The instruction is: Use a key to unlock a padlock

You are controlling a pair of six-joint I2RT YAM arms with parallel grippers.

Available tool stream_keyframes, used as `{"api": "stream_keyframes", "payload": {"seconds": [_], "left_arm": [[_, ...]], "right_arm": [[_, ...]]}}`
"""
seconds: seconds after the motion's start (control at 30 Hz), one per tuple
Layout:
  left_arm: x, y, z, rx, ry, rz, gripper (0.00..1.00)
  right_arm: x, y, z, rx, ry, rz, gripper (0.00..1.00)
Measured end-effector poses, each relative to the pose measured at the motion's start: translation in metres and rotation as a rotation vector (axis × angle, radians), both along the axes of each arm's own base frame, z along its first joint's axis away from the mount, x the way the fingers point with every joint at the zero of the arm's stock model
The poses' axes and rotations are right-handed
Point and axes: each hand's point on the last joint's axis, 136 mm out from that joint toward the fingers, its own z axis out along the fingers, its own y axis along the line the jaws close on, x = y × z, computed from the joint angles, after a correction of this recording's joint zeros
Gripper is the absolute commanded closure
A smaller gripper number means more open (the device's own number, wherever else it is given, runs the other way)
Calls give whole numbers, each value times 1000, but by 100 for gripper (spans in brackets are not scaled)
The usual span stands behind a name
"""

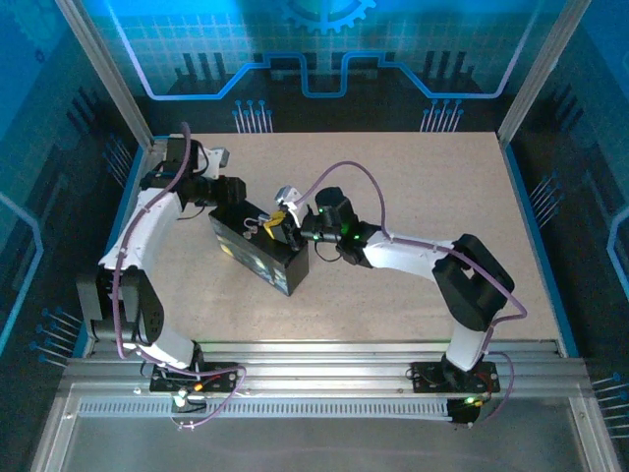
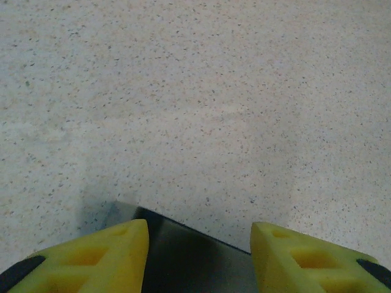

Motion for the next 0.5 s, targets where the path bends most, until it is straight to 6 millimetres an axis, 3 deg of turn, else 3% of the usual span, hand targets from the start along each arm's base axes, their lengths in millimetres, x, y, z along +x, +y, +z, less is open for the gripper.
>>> {"api": "stream_keyframes", "payload": {"seconds": [0.2, 0.5], "left_arm": [[-4, 16, -7, 44, 38, 50, 51], [-5, 22, -15, 57, 46, 68, 56]], "right_arm": [[4, 0, 2, 42, 38, -65, 99], [0, 7, 4, 62, 43, -113, 99]]}}
